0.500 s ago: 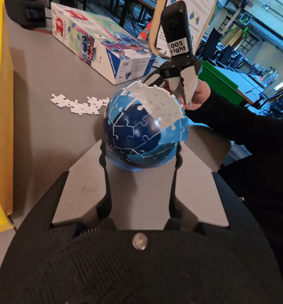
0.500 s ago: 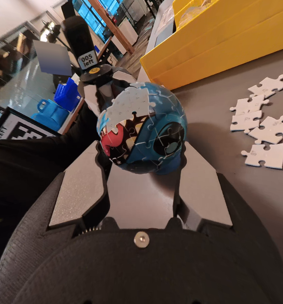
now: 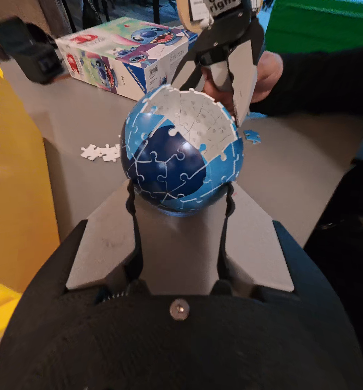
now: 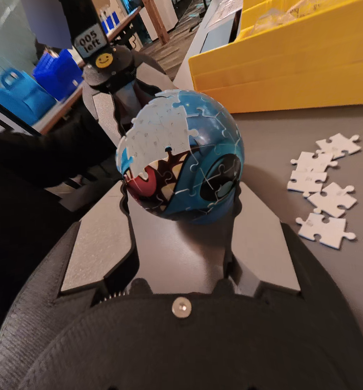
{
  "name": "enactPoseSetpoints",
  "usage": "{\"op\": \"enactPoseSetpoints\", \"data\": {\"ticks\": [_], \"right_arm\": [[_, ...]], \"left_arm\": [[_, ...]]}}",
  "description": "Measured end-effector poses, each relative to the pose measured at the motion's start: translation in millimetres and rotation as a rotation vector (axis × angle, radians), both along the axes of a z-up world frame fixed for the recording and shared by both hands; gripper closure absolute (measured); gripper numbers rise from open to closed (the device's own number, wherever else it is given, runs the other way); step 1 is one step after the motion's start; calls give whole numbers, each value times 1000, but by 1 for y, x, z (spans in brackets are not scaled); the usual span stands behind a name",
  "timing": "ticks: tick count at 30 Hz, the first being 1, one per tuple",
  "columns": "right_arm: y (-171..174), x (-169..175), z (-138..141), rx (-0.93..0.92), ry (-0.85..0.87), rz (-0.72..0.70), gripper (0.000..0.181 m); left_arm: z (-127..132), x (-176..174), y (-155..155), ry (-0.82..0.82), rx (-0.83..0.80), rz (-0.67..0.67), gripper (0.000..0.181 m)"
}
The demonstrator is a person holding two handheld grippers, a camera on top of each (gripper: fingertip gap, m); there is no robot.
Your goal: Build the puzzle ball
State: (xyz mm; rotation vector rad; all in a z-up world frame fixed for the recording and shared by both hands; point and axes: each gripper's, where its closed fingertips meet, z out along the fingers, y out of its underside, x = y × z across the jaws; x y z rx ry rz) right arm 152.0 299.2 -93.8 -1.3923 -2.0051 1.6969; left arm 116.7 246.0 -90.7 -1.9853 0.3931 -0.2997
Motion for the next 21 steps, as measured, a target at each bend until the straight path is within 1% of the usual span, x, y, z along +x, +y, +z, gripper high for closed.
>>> {"op": "enactPoseSetpoints", "data": {"ticks": [3, 6, 10, 13, 15, 17, 21], "right_arm": [[-1, 2, 2, 98, 87, 4, 84], [0, 8, 0, 125, 100, 15, 89], [3, 10, 10, -3, 32, 66, 89], [9, 8, 18, -73, 12, 104, 88], [10, 7, 16, -108, -28, 134, 88], [7, 7, 11, -125, -61, 162, 88], [4, 4, -1, -87, -63, 172, 86]], "left_arm": [[-5, 1, -5, 43, -2, 1, 97], [-8, -3, -10, -25, -37, 24, 97], [-1, -4, -10, -195, -50, 0, 89], [0, -7, -5, -220, -60, -9, 88], [0, -1, -4, -217, -66, -32, 88], [-3, 2, -2, -175, -65, -40, 89], [-6, 3, 0, -83, -40, -26, 91]]}}
